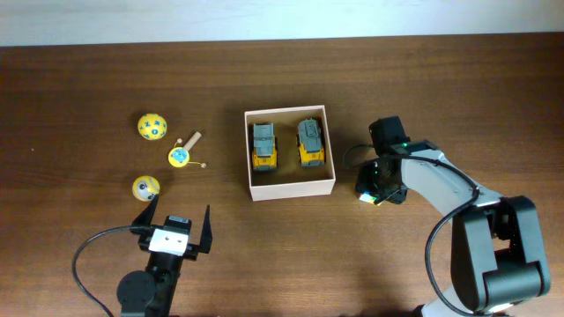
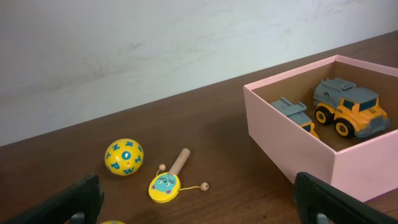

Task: Pack container
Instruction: 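Close the right gripper on the colourful cube, then lift the cube and carry it over the pink box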

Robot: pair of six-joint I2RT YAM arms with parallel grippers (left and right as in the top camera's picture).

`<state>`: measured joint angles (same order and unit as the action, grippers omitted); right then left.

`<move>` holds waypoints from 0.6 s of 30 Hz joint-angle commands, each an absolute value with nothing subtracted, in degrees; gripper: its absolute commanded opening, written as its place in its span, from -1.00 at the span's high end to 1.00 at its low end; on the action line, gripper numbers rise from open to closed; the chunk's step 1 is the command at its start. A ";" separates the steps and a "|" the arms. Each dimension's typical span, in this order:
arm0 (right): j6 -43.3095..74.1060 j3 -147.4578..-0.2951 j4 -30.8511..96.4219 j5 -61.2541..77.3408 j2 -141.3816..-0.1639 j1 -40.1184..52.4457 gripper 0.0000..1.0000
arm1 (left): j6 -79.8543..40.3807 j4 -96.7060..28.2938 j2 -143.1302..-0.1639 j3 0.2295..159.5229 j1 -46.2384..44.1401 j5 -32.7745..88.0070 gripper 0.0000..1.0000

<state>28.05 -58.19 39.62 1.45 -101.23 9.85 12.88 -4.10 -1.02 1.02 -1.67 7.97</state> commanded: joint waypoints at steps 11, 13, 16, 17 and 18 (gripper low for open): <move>26.92 -57.89 38.22 0.73 -101.62 10.22 0.07 | 13.76 -4.16 -0.99 0.67 -1.32 7.73 -0.98; 26.28 -58.50 38.46 1.15 -101.62 10.22 0.07 | 13.76 -4.16 -0.99 0.67 -1.32 7.73 -0.98; 25.67 -60.55 39.94 1.91 -101.62 10.22 0.07 | 13.76 -4.16 -0.99 0.67 -1.32 7.73 -0.98; 25.19 -61.60 40.66 2.37 -101.62 10.22 0.07 | 13.76 -4.16 -0.99 0.67 -1.32 7.73 -0.98; 24.60 -62.70 41.50 2.81 -101.60 10.22 0.07 | 13.76 -4.16 -0.99 0.67 -1.32 7.73 -0.98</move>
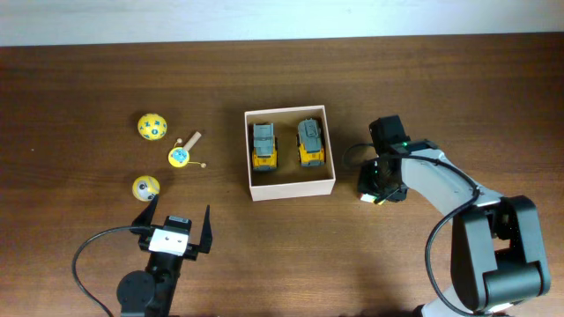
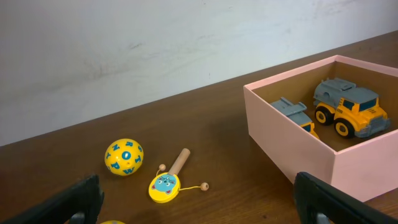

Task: Pack container
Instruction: 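Lift the cube and carry it over the pink box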

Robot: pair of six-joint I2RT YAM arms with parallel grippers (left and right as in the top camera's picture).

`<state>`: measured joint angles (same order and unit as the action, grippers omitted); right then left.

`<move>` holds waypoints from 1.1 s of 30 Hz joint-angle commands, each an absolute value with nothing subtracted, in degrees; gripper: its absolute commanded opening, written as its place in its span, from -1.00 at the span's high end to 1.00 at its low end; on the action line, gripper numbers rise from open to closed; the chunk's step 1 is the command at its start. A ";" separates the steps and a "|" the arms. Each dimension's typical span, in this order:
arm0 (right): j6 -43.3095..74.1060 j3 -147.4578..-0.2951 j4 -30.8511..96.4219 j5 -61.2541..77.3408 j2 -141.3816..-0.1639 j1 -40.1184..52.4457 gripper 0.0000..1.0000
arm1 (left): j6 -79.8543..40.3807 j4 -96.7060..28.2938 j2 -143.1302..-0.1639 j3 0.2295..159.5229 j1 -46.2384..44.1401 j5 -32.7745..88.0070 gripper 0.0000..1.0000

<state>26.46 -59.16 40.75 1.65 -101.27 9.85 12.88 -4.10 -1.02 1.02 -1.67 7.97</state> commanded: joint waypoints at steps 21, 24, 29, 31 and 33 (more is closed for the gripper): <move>12.25 -95.44 61.10 9.34 -101.51 12.97 0.07 | 13.76 -4.16 -0.99 0.67 -1.32 7.73 -0.98; 12.27 -95.48 59.81 9.50 -101.54 16.51 0.08 | 13.76 -4.16 -0.99 0.67 -1.32 7.73 -0.98; 12.53 -95.46 55.55 9.06 -101.56 24.60 0.07 | 13.76 -4.16 -0.99 0.67 -1.32 7.73 -0.98; 14.83 -95.46 53.67 5.80 -101.65 27.88 0.07 | 13.76 -4.16 -0.99 0.67 -1.32 7.73 -0.98; 16.84 -95.18 51.90 1.69 -101.82 30.63 0.07 | 13.76 -4.16 -0.99 0.67 -1.32 7.73 -0.98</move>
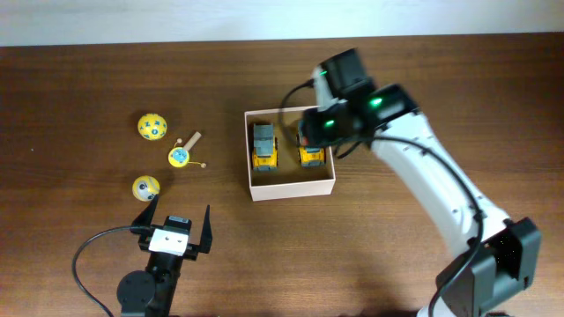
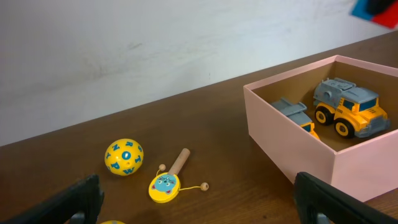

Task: Pack container
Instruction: 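Lift the cube and carry it over the pink box, then lower the cube between the two trucks in the box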

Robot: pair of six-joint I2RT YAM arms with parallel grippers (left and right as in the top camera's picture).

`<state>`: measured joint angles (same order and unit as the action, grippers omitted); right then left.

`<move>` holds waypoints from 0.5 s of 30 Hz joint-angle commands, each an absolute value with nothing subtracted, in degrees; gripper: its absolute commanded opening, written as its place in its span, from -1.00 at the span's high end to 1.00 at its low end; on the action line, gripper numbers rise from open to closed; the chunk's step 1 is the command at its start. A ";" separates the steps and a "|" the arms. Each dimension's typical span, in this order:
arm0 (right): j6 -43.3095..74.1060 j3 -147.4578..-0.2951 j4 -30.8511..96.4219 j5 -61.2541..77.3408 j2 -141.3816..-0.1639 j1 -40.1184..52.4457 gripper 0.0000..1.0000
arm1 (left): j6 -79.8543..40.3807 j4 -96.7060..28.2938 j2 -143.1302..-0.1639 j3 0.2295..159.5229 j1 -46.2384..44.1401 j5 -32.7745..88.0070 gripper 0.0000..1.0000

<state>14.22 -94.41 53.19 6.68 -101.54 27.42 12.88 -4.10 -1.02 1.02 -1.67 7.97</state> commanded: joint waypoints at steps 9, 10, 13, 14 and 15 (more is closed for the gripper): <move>20.47 -95.04 46.39 -3.75 -109.60 34.92 0.07 | 13.76 -4.16 -0.99 0.67 -1.32 7.70 -0.98; 20.49 -95.04 45.91 -3.75 -110.52 34.83 0.07 | 13.76 -4.16 -0.99 0.67 -1.32 7.73 -0.98; 20.47 -95.07 43.92 -3.79 -113.62 34.81 0.07 | 13.76 -4.16 -0.99 0.67 -1.32 7.73 -0.98; 20.47 -95.07 43.29 -3.79 -114.39 34.81 0.07 | 13.76 -4.16 -0.99 0.67 -1.32 7.73 -0.98; 20.47 -95.07 42.68 -3.86 -115.13 34.81 0.07 | 13.76 -4.16 -0.99 0.67 -1.32 7.73 -0.98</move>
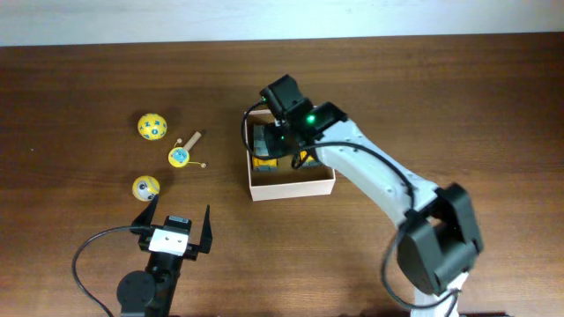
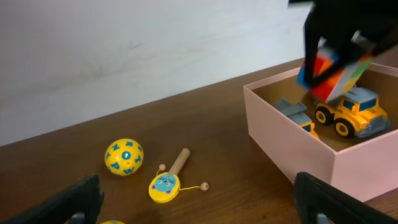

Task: Pack container
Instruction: 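Lower the cube between the two trucks in the box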

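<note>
The pink box holds two yellow-and-grey toy trucks, the one on the right and the one on the left. My right gripper hangs over the box's left half, shut on a multicoloured toy of red, blue, orange and green, just above the trucks. The arm hides much of the trucks from overhead. My left gripper rests open near the front edge with nothing between its fingers.
Left of the box lie a yellow ball with blue letters, a yellow hand drum with a wooden handle and a second yellow ball. The box's near wall stands at the right of the left wrist view.
My right gripper has moved from above the right truck to above the left half of the box. The multicoloured toy now hangs lower, close over the trucks. The left arm has not moved.
My right gripper was down on the table right of the box, at a small coloured toy, and stayed there at the following moment. Then it was above the box's right side with the toy. Now it holds the toy over the left half.
</note>
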Robot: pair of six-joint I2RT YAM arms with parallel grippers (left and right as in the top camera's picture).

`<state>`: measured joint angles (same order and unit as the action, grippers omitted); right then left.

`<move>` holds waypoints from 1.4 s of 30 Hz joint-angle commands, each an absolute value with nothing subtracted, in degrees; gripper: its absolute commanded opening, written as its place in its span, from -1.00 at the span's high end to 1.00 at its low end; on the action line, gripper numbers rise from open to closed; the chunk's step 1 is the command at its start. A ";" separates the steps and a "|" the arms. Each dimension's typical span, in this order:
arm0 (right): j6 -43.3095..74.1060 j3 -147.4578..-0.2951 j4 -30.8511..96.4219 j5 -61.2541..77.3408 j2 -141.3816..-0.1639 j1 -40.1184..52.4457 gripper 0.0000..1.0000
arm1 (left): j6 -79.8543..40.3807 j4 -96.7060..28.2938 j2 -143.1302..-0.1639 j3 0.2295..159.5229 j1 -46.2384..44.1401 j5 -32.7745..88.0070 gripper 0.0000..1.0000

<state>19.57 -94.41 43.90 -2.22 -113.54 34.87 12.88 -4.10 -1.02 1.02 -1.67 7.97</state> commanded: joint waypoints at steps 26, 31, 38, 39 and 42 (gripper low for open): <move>27.53 -95.04 39.75 -13.61 -115.79 34.76 0.07 | 13.76 -4.16 -0.99 0.67 -1.32 7.73 -0.98; 27.97 -95.04 39.59 -13.58 -115.87 34.76 0.07 | 13.76 -4.16 -0.99 0.67 -1.32 7.73 -0.98; 27.99 -95.04 39.64 -13.52 -117.51 34.83 0.07 | 13.76 -4.16 -0.99 0.67 -1.32 7.73 -0.98; 27.99 -95.04 39.64 -13.34 -117.75 34.87 0.07 | 13.76 -4.16 -0.99 0.67 -1.32 7.73 -0.98; 28.40 -95.04 39.57 -13.37 -118.32 34.87 0.07 | 13.76 -4.16 -0.99 0.67 -1.32 7.73 -0.98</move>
